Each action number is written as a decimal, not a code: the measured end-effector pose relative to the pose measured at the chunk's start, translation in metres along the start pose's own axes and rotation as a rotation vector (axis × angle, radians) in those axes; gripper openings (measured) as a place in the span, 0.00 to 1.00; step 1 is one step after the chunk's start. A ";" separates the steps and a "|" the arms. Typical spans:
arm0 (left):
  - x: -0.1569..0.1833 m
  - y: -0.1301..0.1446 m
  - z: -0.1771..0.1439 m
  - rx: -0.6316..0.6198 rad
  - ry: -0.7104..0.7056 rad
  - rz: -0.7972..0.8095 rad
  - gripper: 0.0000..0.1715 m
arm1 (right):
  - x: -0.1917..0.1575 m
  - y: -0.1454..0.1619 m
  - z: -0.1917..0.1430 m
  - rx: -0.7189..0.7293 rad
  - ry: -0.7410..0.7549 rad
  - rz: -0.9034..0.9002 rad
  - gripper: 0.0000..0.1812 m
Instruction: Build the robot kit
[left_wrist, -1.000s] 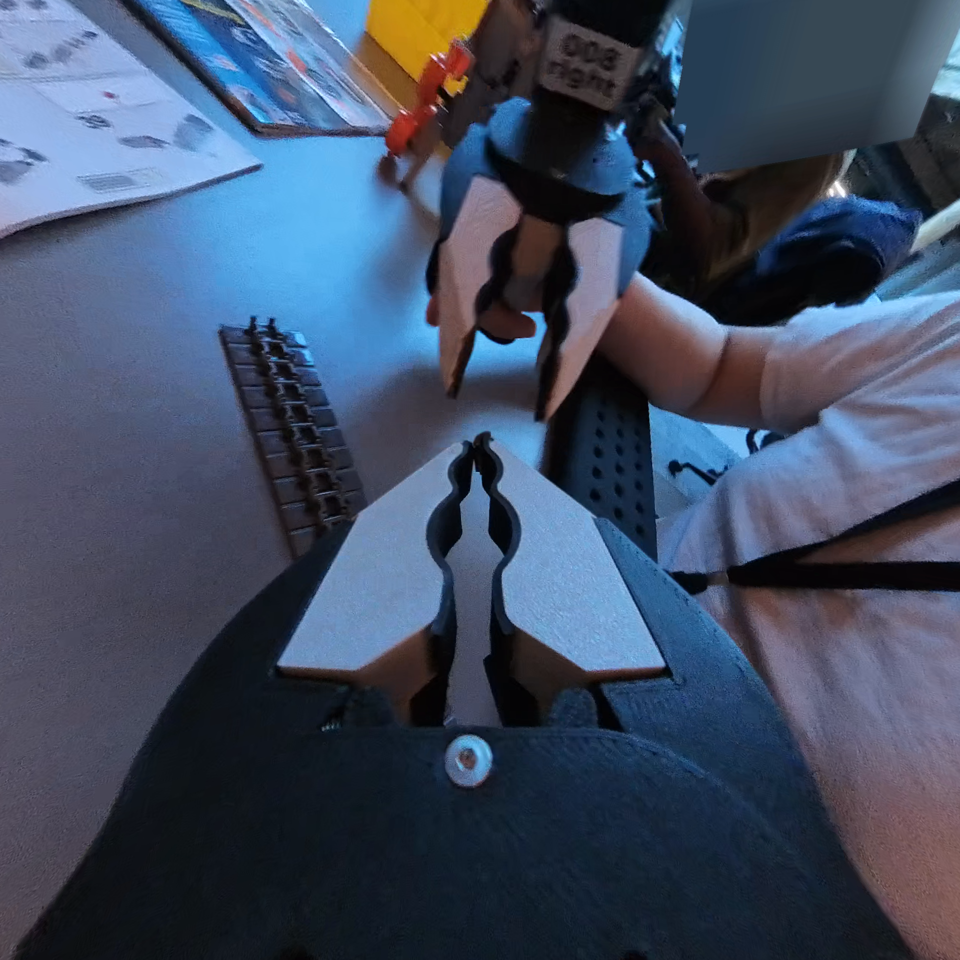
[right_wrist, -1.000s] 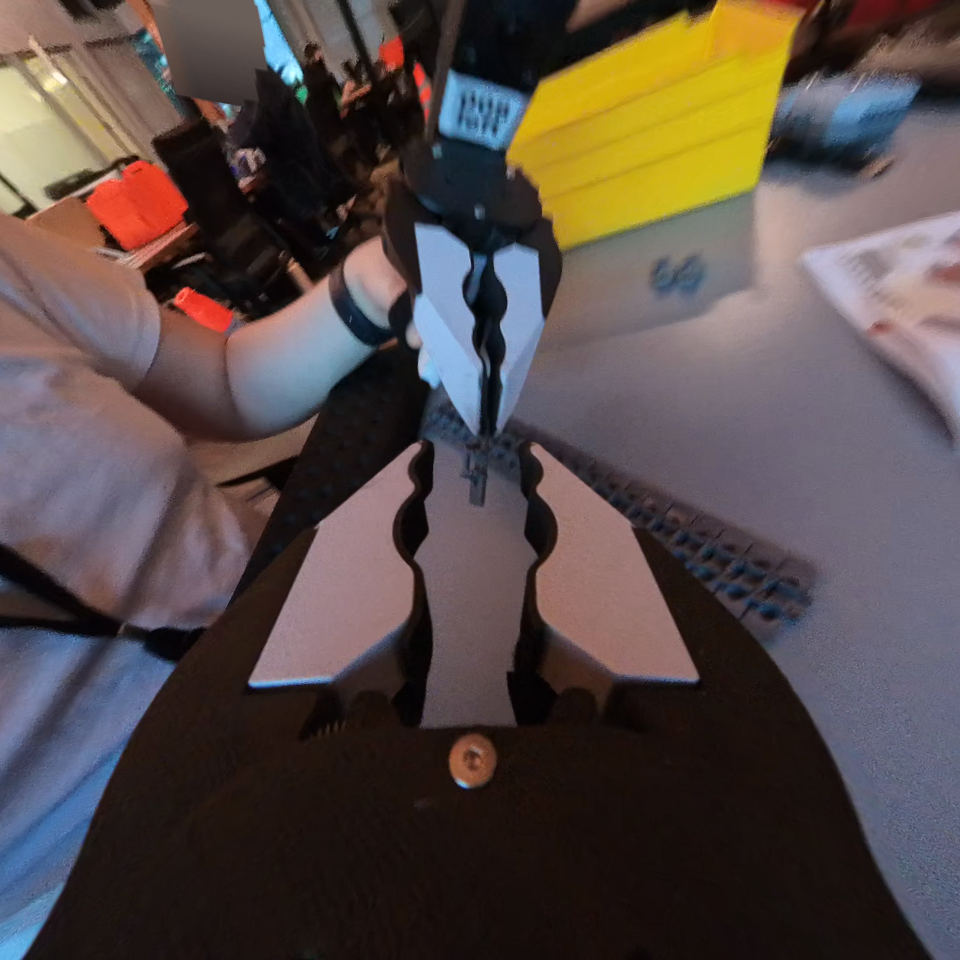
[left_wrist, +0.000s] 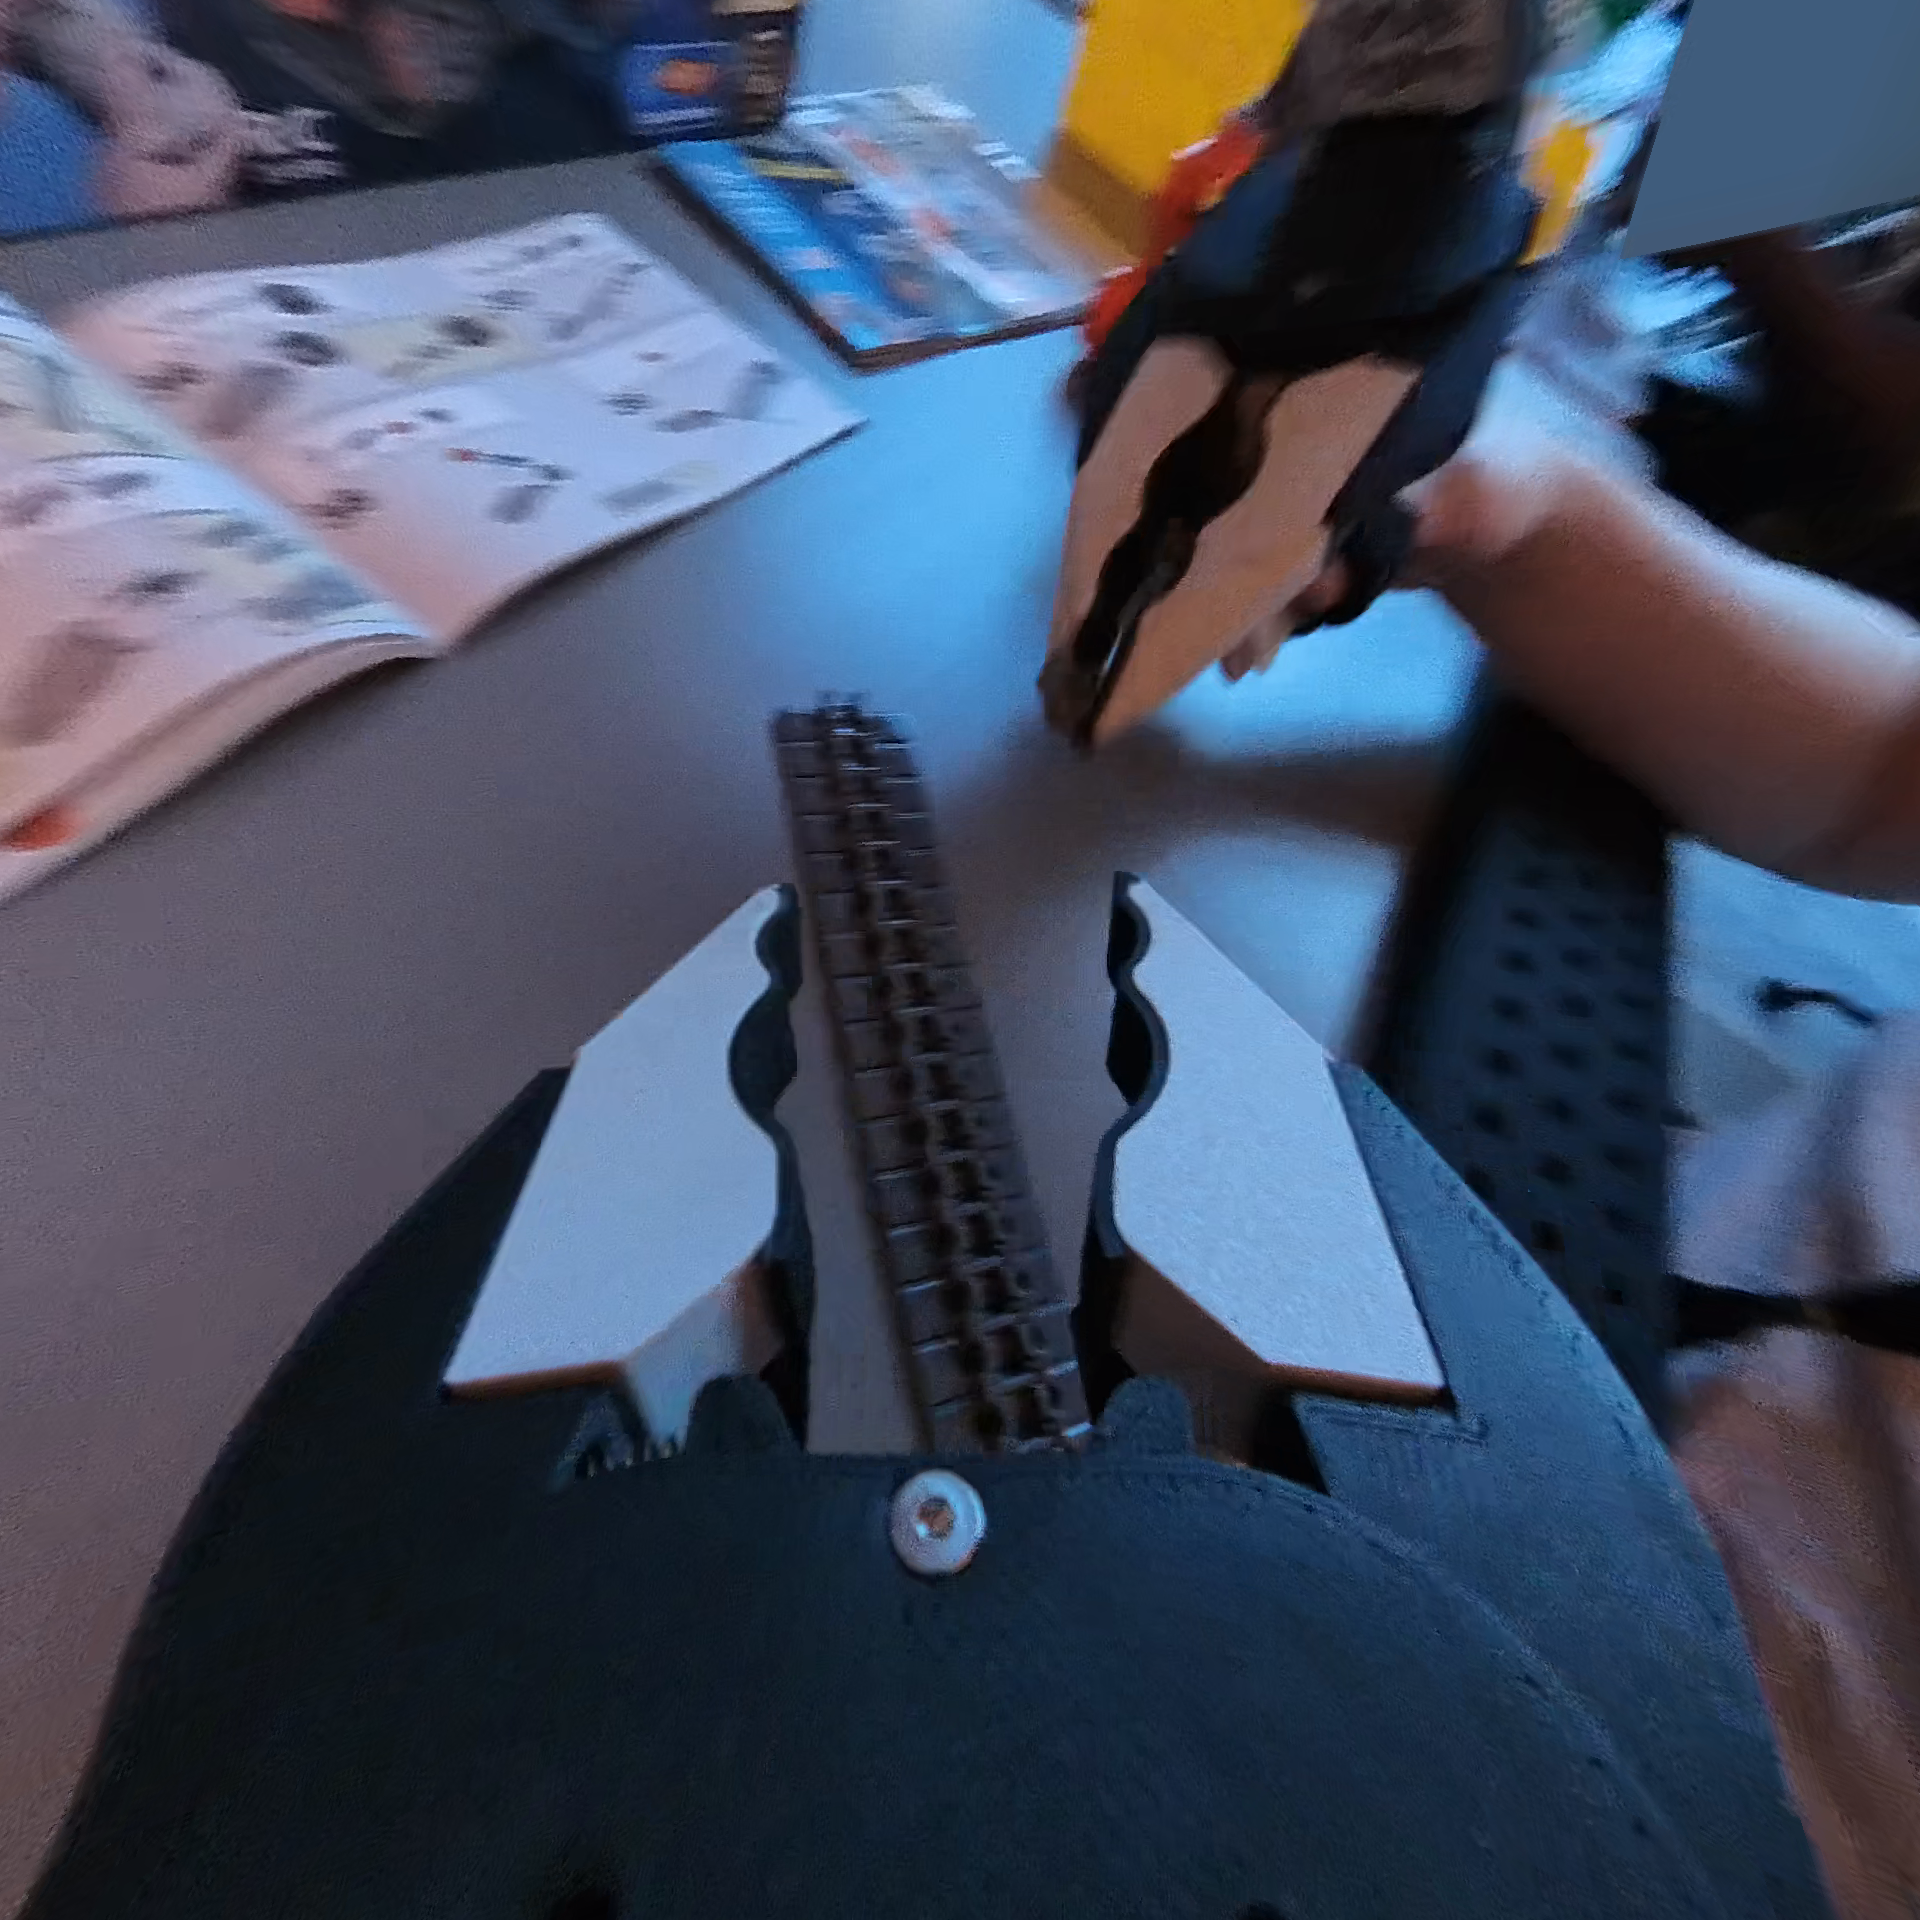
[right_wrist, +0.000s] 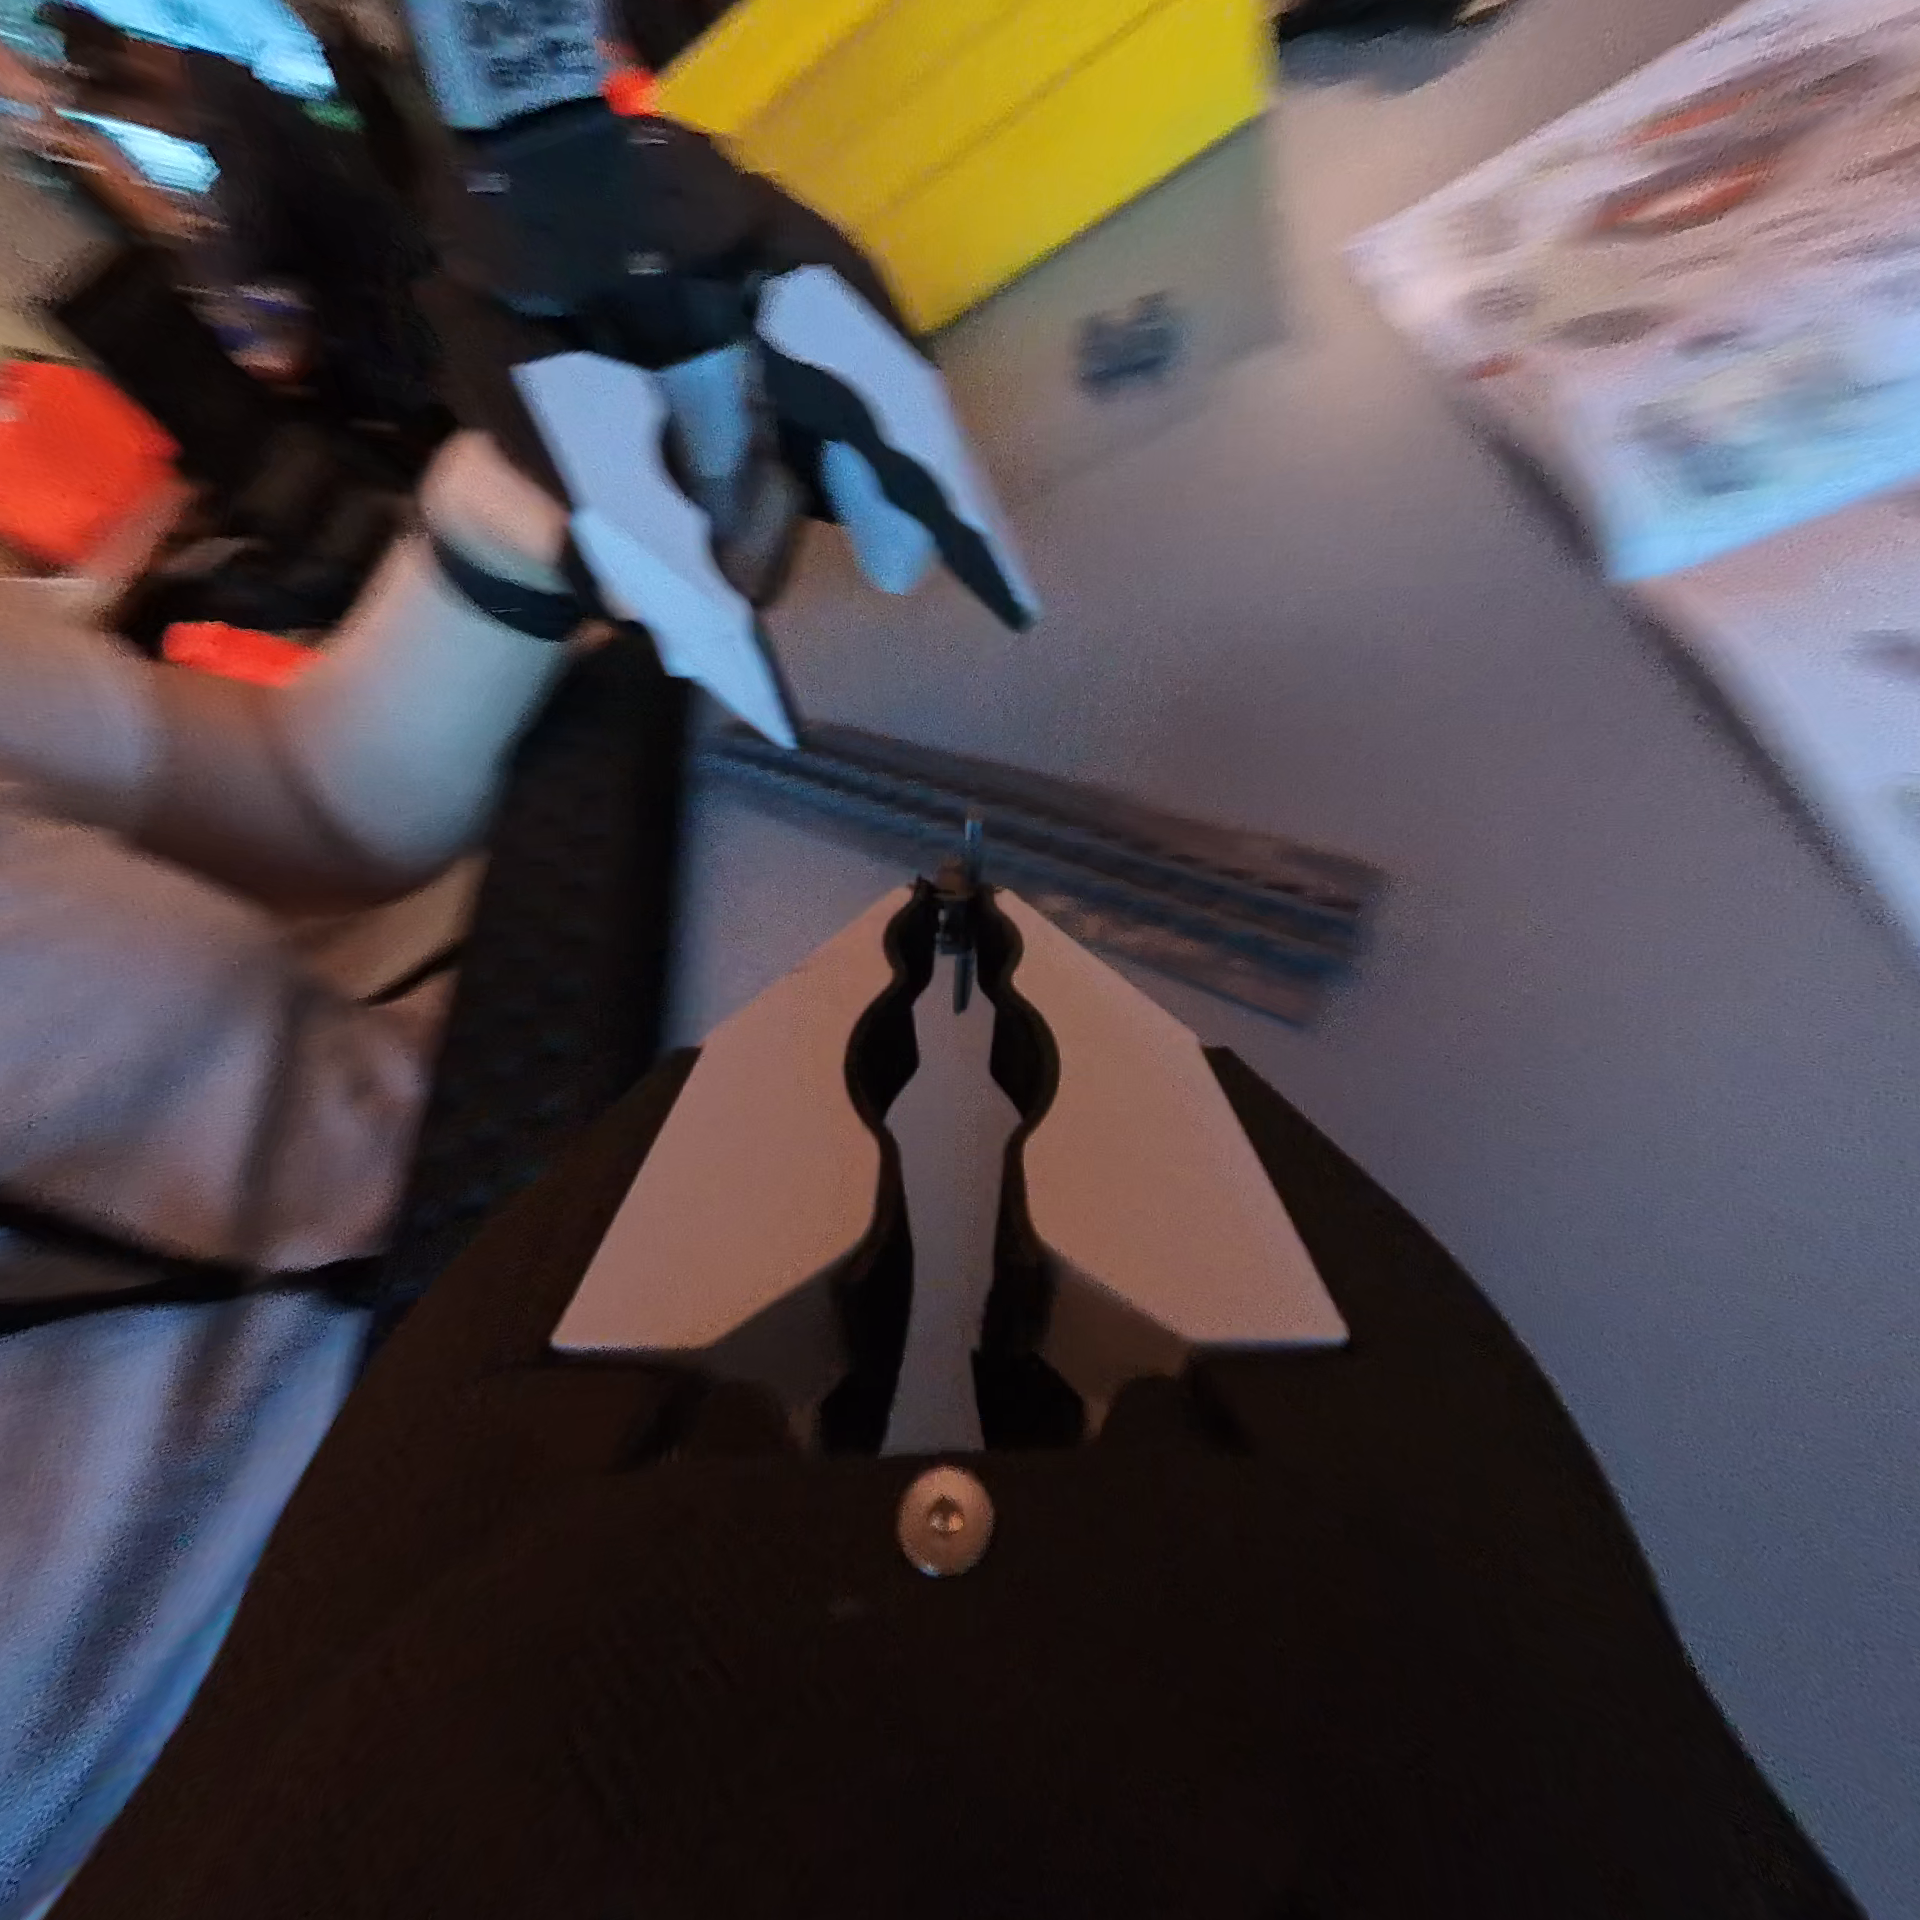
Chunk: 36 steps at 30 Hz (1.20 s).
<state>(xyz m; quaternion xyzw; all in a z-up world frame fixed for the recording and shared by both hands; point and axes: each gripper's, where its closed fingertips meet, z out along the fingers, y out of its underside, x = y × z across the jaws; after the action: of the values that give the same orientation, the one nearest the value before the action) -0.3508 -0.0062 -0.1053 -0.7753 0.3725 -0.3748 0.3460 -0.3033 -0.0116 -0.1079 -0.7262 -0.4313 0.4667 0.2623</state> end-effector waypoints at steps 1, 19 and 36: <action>-0.005 -0.001 0.003 -0.016 -0.050 0.018 0.36 | 0.017 -0.002 -0.010 0.010 0.111 -0.022 0.03; -0.014 0.013 0.089 -0.385 -0.180 0.465 0.15 | 0.062 0.021 -0.023 -0.037 0.263 0.273 0.03; 0.016 -0.012 0.063 -0.070 -0.114 0.621 0.15 | 0.063 0.008 -0.032 0.040 0.289 0.266 0.14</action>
<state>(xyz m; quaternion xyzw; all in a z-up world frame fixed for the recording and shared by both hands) -0.2868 0.0030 -0.1206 -0.6557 0.5842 -0.1941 0.4371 -0.2589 0.0405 -0.1286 -0.8309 -0.2800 0.3966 0.2719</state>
